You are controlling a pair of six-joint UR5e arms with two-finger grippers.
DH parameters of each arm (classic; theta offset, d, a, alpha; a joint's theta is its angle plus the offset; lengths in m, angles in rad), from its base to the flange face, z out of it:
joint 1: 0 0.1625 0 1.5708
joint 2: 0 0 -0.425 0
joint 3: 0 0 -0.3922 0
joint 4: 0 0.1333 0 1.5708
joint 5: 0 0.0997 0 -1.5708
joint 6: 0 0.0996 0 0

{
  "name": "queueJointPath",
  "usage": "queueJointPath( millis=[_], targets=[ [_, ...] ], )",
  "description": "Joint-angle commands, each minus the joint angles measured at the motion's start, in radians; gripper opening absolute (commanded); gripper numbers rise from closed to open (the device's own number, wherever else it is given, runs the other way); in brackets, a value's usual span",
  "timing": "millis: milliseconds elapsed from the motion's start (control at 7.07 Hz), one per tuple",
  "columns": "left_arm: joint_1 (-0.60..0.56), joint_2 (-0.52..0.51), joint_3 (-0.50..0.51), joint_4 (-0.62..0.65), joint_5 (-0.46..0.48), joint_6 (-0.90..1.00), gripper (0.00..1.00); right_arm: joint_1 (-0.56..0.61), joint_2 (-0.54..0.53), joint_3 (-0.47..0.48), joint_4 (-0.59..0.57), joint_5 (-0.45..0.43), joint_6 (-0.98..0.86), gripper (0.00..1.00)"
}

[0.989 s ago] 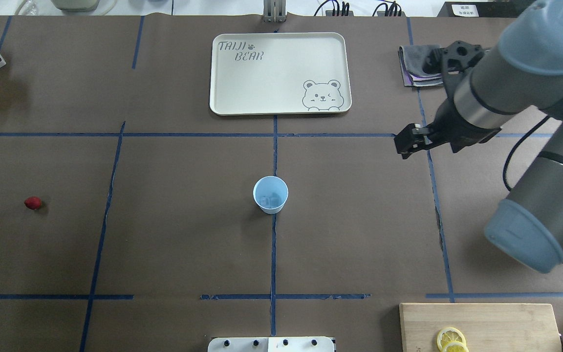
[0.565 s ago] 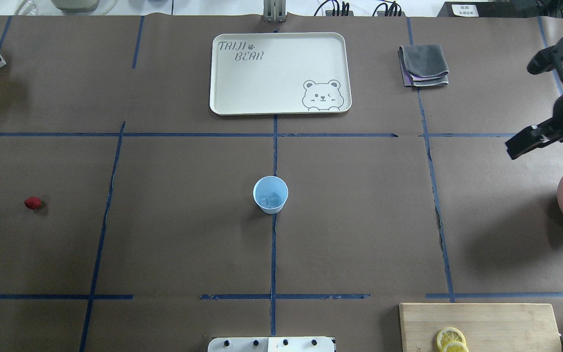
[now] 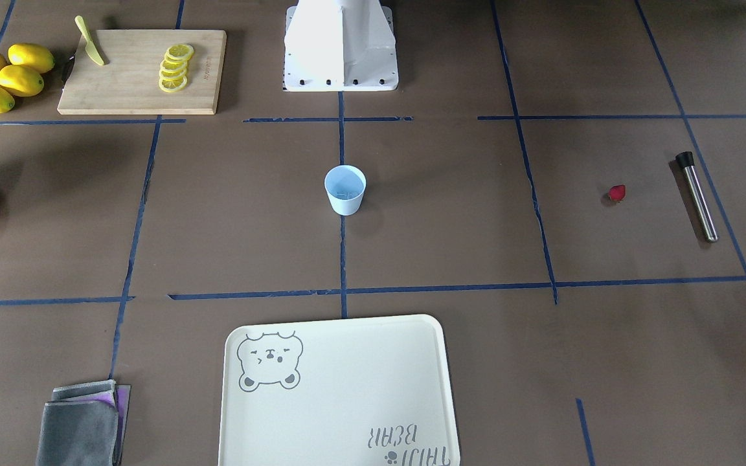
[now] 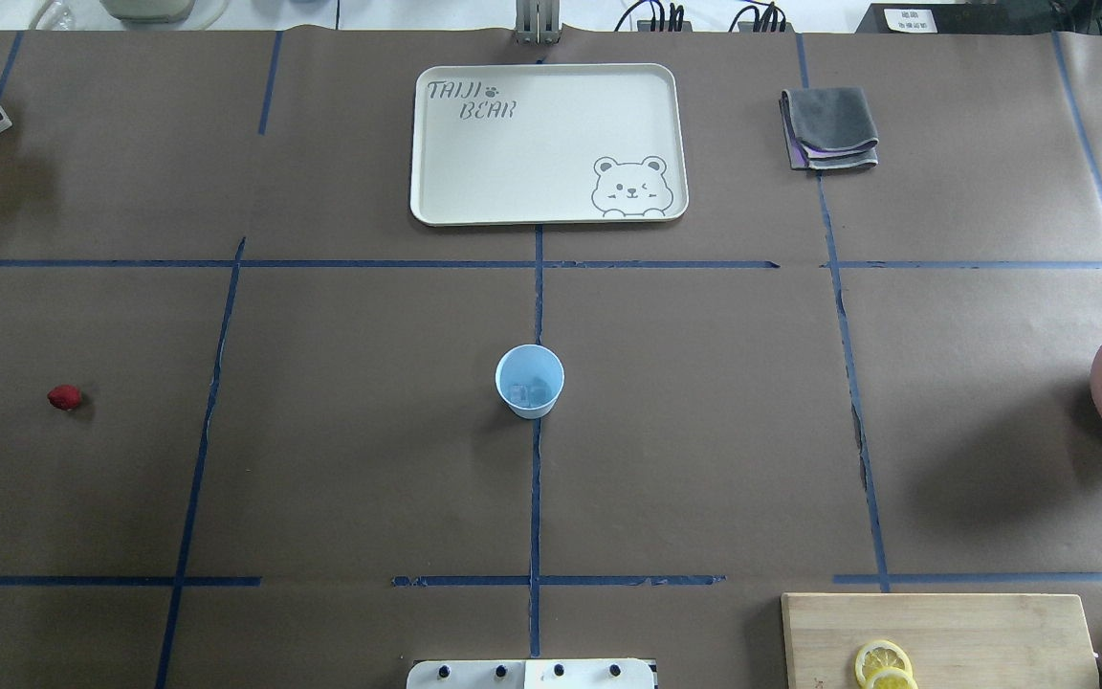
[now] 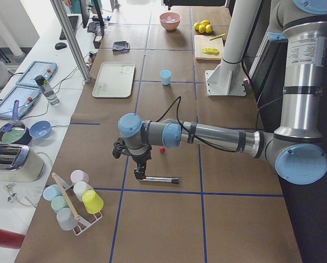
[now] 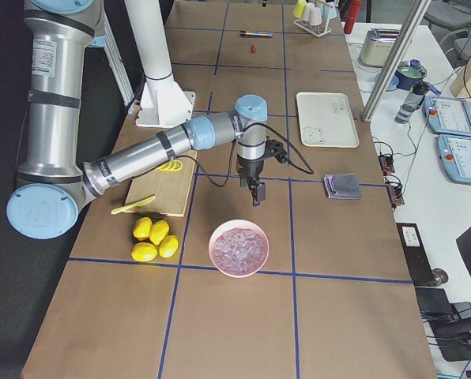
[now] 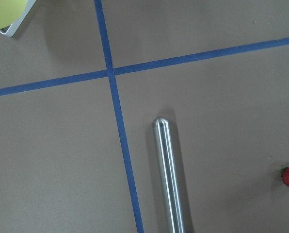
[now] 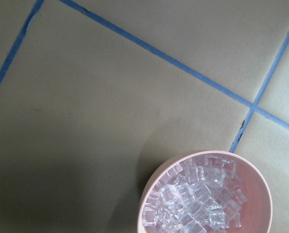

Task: Mash ice and strawberries in cup
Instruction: 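Move the empty right gripper back over the pink bowl, then lower the right gripper toward the ice cubes to grasp another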

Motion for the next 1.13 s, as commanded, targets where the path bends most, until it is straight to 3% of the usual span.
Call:
queueJointPath(
  millis=[0,141,565,989],
  targets=[
    [0.000,0.000,0.001,0.000,0.000,-0.001,1.00,0.005,-0.068,-0.155,0.243,0.009,-0.031,0.99],
    [0.001,0.000,0.001,0.000,0.000,-0.001,1.00,0.005,-0.093,-0.167,0.246,0.008,-0.080,0.99],
    [0.001,0.000,0.002,0.000,0.000,0.001,1.00,0.005,-0.099,-0.224,0.246,-0.001,-0.173,0.81],
    [0.001,0.000,-0.001,0.000,-0.002,-0.001,1.00,0.002,-0.068,-0.317,0.248,-0.001,-0.231,0.73]
  ],
)
